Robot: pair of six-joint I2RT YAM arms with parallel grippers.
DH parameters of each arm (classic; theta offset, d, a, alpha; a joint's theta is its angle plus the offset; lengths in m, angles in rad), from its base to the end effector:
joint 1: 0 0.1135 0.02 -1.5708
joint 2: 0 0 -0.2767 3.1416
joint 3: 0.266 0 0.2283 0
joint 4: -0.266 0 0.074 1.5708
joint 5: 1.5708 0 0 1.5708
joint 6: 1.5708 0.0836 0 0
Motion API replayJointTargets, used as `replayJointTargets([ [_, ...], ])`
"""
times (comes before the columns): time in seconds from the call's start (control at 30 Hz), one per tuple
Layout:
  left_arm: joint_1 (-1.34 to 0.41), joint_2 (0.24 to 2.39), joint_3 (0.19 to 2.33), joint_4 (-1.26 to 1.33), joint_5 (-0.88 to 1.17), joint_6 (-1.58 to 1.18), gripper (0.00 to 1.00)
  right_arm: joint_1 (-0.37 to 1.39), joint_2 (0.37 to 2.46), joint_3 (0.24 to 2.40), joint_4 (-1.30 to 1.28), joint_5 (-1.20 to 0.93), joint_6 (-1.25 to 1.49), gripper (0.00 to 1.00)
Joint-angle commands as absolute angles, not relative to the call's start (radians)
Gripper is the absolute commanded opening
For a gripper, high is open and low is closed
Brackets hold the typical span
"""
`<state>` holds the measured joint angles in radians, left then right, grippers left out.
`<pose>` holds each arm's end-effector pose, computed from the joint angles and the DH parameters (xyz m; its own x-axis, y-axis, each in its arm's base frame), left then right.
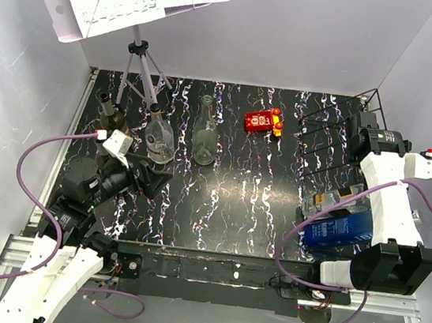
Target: Take the wine bottle off the wine rack
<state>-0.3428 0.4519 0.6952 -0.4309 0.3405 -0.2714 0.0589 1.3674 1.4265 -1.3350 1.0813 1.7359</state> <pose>0.1041 -0.0668 0.3171 -0.3370 -0.1480 -0.9298 0.5558 0.7658 -0.3234 0.2174 -0.0611 0.3490 0.3823 0.4871 -0.7852 0.9046 -0.0241 0.4255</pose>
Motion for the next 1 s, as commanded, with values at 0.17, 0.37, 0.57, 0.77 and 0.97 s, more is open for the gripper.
replayJointTargets([
  [0.17,-0.353,0.428,0.703,-0.407,0.339,-0.261,0.98,0.052,1.298,1.402,-1.670,1.083,1.684,0.84],
  [0.37,-0.356,0.422,0.703,-0.410,0.336,-0.259,0.98,0.023,1.344,1.388,-1.669,1.095,1.660,0.84],
  [0.57,-0.357,0.433,0.703,-0.410,0.333,-0.259,0.98,0.011,1.384,1.353,-1.669,1.089,1.697,0.84],
  [0.77,-0.357,0.446,0.704,-0.410,0.330,-0.259,0.98,-0.017,1.445,1.367,-1.667,1.124,1.703,0.81],
  [0.97,-0.357,0.448,0.703,-0.411,0.319,-0.256,0.98,-0.021,1.493,1.379,-1.669,1.176,1.721,0.75],
])
